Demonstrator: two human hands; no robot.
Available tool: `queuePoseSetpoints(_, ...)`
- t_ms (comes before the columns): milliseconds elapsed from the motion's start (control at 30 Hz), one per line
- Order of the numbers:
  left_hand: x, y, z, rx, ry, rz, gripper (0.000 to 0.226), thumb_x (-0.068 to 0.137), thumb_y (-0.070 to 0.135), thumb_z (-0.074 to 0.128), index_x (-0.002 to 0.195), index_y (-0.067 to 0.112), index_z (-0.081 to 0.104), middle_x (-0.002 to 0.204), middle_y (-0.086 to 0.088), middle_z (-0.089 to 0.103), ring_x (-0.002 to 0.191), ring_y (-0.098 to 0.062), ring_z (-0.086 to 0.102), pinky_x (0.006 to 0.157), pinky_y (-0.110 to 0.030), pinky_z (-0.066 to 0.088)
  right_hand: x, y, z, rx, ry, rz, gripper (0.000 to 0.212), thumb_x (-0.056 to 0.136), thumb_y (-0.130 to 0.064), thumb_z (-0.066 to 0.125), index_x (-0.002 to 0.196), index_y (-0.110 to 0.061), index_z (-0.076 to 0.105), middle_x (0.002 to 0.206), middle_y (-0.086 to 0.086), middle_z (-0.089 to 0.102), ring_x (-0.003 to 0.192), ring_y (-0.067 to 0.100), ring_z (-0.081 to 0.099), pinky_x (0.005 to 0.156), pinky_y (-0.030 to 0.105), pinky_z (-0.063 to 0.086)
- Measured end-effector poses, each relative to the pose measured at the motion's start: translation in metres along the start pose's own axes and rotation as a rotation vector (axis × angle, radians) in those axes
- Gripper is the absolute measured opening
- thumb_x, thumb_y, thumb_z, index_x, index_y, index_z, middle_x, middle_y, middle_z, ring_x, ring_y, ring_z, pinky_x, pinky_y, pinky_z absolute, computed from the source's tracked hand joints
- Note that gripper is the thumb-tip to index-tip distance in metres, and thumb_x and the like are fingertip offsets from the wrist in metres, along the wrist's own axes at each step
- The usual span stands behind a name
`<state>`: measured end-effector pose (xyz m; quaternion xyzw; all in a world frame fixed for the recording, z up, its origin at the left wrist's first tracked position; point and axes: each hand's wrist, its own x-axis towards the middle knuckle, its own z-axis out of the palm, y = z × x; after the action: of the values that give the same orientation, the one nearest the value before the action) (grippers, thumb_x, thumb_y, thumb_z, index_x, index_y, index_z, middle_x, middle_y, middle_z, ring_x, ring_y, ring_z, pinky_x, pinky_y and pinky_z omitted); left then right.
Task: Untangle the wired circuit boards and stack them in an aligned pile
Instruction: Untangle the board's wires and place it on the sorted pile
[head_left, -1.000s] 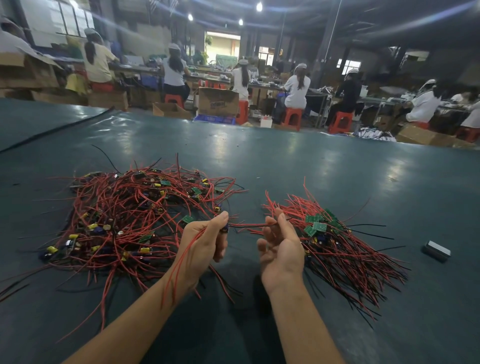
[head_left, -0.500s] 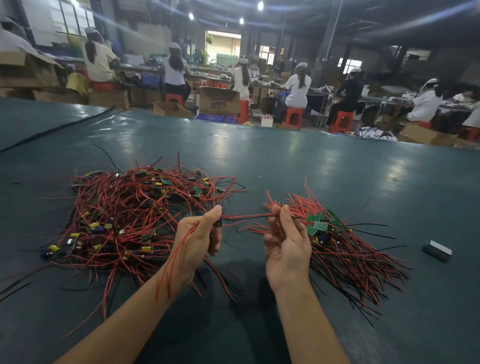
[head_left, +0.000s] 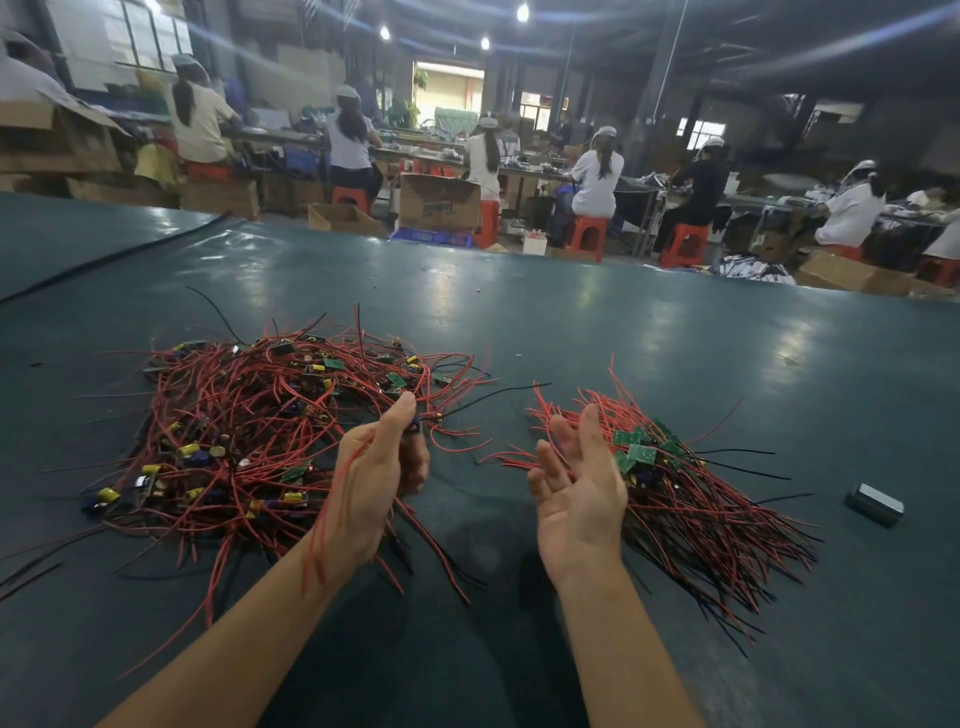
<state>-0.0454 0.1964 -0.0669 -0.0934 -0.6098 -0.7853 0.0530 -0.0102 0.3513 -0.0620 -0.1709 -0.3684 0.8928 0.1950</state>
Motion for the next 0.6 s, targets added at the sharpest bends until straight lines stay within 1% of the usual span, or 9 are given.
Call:
queuePoseSetpoints(67,-0.003,-0.002,0.006,0.048,-0.024,0.017,0.059,0.096,0.044,0.047,0.042,0.020,0.055,0.045,0.000,0.050,0.039,-0.012,0.044,0.042,-0.020,0.038,-0.006,0.010,0.007,-0.130,-0.044,0.088,0.050,0.063,-0.047,0.077,0.101,-0.016,0.068,0.078,-0.007,0.066,0.049,0.005,0.053,0.040,0.018,0.041)
queuePoseSetpoints(133,-0.006,-0.004,0.012,0.073,-0.058,0.026,0.055,0.088,0.050,0.048,0.045,0.017,0.056,0.045,-0.003,0.053,0.038,-0.012,0.046,0.041,-0.019,0.038,-0.014,0.023,0.013,-0.263,-0.162,0.154,0.050,0.054,-0.049,0.079,0.091,-0.015,0.073,0.065,-0.009,0.062,0.045,0.005,0.046,0.039,0.018,0.036)
queuePoseSetpoints(167,-0.008,-0.005,0.015,0.068,-0.080,0.031,0.052,0.086,0.050,0.049,0.048,0.016,0.058,0.046,-0.003,0.054,0.038,-0.011,0.047,0.041,-0.018,0.038,-0.019,0.029,0.016,-0.301,-0.225,0.173,0.044,0.055,-0.048,0.079,0.084,-0.015,0.076,0.064,-0.007,0.064,0.045,0.007,0.048,0.041,0.019,0.038)
queuePoseSetpoints(233,-0.010,-0.007,0.017,0.034,-0.125,0.037,0.049,0.086,0.045,0.051,0.056,0.007,0.060,0.048,-0.004,0.058,0.038,-0.010,0.053,0.040,-0.016,0.040,-0.027,0.038,0.021,-0.304,-0.292,0.196,0.025,0.064,-0.039,0.078,0.076,-0.018,0.079,0.069,0.001,0.072,0.051,0.012,0.061,0.047,0.022,0.047)
queuePoseSetpoints(267,-0.010,-0.007,0.017,0.030,-0.138,0.037,0.049,0.087,0.044,0.052,0.058,0.005,0.061,0.048,-0.005,0.059,0.039,-0.009,0.054,0.040,-0.015,0.040,-0.028,0.040,0.022,-0.286,-0.293,0.193,0.017,0.068,-0.035,0.077,0.075,-0.019,0.080,0.072,0.003,0.074,0.055,0.014,0.065,0.049,0.023,0.051)
queuePoseSetpoints(333,-0.010,-0.009,0.016,0.051,-0.155,0.033,0.050,0.087,0.043,0.051,0.061,0.003,0.064,0.050,-0.008,0.061,0.040,-0.010,0.053,0.040,-0.016,0.040,-0.027,0.040,0.022,-0.249,-0.280,0.179,0.011,0.069,-0.030,0.075,0.075,-0.021,0.080,0.075,0.004,0.074,0.059,0.016,0.066,0.052,0.026,0.053)
queuePoseSetpoints(433,-0.010,-0.010,0.017,0.082,-0.176,0.016,0.052,0.086,0.046,0.051,0.050,0.009,0.060,0.052,-0.018,0.056,0.038,-0.012,0.047,0.041,-0.019,0.037,-0.025,0.036,0.019,-0.213,-0.288,0.194,0.009,0.068,-0.028,0.075,0.073,-0.023,0.080,0.071,0.004,0.070,0.057,0.017,0.059,0.052,0.026,0.050)
queuePoseSetpoints(533,-0.010,-0.010,0.018,0.062,-0.179,-0.036,0.054,0.083,0.047,0.052,0.041,0.014,0.055,0.045,-0.011,0.050,0.035,-0.011,0.044,0.040,-0.017,0.036,-0.025,0.033,0.020,-0.161,-0.260,0.226,0.010,0.067,-0.023,0.077,0.074,-0.017,0.079,0.072,0.006,0.071,0.055,0.017,0.059,0.047,0.024,0.050)
queuePoseSetpoints(600,-0.009,-0.011,0.019,0.079,-0.196,-0.042,0.054,0.082,0.048,0.052,0.039,0.015,0.055,0.041,-0.004,0.048,0.035,-0.011,0.042,0.041,-0.017,0.036,-0.023,0.030,0.021,-0.105,-0.188,0.229,0.004,0.072,-0.016,0.078,0.073,-0.013,0.076,0.068,0.005,0.070,0.051,0.013,0.060,0.043,0.022,0.048)
